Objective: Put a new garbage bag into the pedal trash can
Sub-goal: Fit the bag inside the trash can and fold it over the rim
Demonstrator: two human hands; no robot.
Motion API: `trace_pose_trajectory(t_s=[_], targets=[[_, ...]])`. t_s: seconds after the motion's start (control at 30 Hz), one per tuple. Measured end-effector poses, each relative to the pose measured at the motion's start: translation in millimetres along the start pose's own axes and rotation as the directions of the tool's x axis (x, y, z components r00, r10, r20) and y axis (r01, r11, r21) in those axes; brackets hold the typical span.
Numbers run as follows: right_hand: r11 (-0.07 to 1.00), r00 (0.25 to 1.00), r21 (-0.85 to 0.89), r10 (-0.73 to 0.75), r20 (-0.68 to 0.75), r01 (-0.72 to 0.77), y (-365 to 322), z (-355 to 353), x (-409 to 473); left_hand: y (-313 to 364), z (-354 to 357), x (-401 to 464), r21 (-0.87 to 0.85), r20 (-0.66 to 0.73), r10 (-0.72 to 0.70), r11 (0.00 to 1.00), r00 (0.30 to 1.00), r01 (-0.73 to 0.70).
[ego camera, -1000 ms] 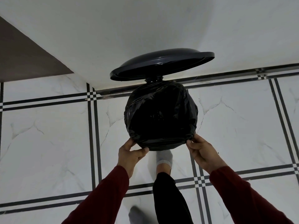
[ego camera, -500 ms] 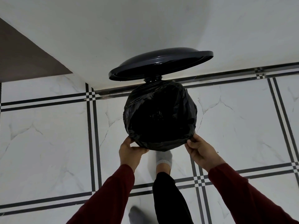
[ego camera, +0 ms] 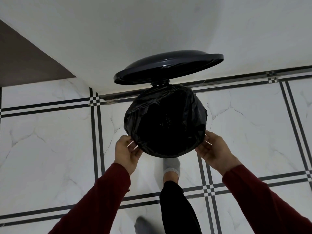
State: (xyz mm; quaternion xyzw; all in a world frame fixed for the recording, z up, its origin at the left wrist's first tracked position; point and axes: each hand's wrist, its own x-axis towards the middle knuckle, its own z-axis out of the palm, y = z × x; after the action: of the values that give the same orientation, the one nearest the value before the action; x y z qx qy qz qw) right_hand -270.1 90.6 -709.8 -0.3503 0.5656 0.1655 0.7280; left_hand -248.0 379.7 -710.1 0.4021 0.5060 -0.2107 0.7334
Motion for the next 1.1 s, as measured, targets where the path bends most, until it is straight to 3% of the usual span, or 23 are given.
trace_pose_trajectory(t_s=[0.13,0.33,0.57,0.73,0.93,1.1], targets=[[0.995,0.997,-0.071,-0.071,-0.026,0.069,-2.6,8.3,3.3,5.9,1.8,4.2,0.131,-0.022,0.007,0.991,1.000,-0.004],[0.991,0.994,-0.097,-0.096,-0.058,0.090,-12.2,14.8,-2.1,14.3,14.6,6.8,0.175,-0.076,0.043,0.984,0.996,-0.029],[0.981,0.995,-0.168,-0.100,-0.020,0.095,-22.8,23.1,-1.2,19.9,19.4,14.7,0.165,-0.229,0.055,0.986,0.972,-0.016],[0.975,0.986,-0.170,-0.156,-0.064,0.143,-27.0,27.4,0.7,20.8,24.5,5.2,0.066,-0.156,0.094,0.994,0.983,-0.085],[0.970,0.978,-0.198,-0.170,-0.121,0.144,-29.9,35.0,3.0,14.3,27.4,1.8,0.099,-0.222,0.120,0.990,0.968,-0.100],[0.970,0.990,-0.220,-0.120,-0.079,0.100,-37.3,43.4,1.6,16.6,26.7,8.1,0.115,-0.277,0.069,0.993,0.958,-0.038]])
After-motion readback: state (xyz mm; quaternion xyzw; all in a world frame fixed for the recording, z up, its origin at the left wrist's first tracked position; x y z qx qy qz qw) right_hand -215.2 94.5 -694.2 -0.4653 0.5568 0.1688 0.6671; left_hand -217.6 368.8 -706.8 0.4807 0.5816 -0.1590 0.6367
